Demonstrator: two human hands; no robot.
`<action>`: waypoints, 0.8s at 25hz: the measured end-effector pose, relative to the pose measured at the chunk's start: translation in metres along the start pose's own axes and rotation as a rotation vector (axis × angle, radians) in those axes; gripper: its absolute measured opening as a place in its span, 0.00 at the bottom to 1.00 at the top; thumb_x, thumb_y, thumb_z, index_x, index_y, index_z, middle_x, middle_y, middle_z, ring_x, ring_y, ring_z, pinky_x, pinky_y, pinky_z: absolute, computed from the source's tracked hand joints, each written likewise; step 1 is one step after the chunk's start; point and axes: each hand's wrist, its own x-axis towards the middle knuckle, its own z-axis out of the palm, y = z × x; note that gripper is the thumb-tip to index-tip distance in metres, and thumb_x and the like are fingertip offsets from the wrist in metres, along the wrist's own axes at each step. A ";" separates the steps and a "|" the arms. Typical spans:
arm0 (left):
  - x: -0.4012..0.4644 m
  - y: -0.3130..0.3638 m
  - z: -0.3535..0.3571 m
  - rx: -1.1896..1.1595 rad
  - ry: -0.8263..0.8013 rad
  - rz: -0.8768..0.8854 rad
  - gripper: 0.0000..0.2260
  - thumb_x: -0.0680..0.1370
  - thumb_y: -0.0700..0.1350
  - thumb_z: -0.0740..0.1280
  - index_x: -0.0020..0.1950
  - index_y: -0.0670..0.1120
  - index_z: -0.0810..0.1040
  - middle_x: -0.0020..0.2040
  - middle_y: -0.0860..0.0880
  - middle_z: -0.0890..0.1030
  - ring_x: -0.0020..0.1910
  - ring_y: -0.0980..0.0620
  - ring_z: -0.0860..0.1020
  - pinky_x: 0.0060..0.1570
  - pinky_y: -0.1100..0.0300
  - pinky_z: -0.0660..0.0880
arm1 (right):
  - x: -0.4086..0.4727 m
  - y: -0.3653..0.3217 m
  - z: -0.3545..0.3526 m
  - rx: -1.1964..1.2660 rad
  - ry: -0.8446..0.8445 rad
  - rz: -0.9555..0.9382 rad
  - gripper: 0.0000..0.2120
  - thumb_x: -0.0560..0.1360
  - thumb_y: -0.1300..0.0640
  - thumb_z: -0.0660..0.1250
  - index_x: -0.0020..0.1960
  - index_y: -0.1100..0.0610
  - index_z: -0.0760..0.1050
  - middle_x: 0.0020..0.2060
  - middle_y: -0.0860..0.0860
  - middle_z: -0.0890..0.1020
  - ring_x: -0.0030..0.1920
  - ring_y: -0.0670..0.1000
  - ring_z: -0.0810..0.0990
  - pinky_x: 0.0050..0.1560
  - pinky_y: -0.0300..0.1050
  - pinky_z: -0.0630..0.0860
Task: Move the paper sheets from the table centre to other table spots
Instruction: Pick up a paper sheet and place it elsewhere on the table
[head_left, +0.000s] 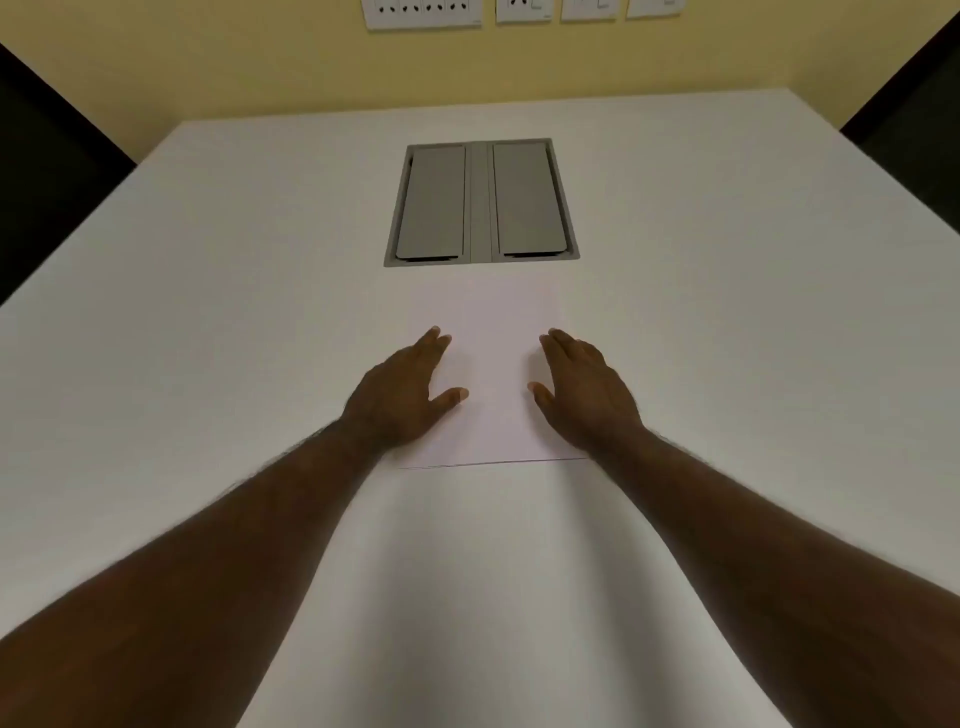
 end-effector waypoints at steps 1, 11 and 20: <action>0.007 -0.001 0.005 0.012 -0.020 -0.030 0.34 0.77 0.62 0.60 0.78 0.49 0.52 0.80 0.51 0.50 0.77 0.48 0.57 0.72 0.51 0.58 | 0.006 0.001 0.004 0.047 0.012 0.044 0.28 0.79 0.50 0.61 0.75 0.59 0.58 0.75 0.56 0.64 0.71 0.60 0.66 0.67 0.56 0.69; 0.005 -0.009 0.030 0.001 -0.056 -0.111 0.34 0.76 0.64 0.59 0.78 0.51 0.55 0.79 0.53 0.53 0.78 0.50 0.51 0.74 0.53 0.51 | 0.028 0.003 0.010 0.316 0.151 0.263 0.26 0.76 0.56 0.67 0.71 0.62 0.65 0.64 0.59 0.76 0.65 0.59 0.72 0.64 0.49 0.66; 0.003 -0.011 0.033 -0.047 -0.044 -0.125 0.34 0.76 0.64 0.60 0.78 0.53 0.56 0.79 0.55 0.54 0.78 0.52 0.51 0.74 0.53 0.52 | 0.033 0.001 0.002 0.519 0.293 0.558 0.10 0.66 0.60 0.78 0.41 0.59 0.78 0.40 0.53 0.82 0.41 0.53 0.79 0.40 0.40 0.68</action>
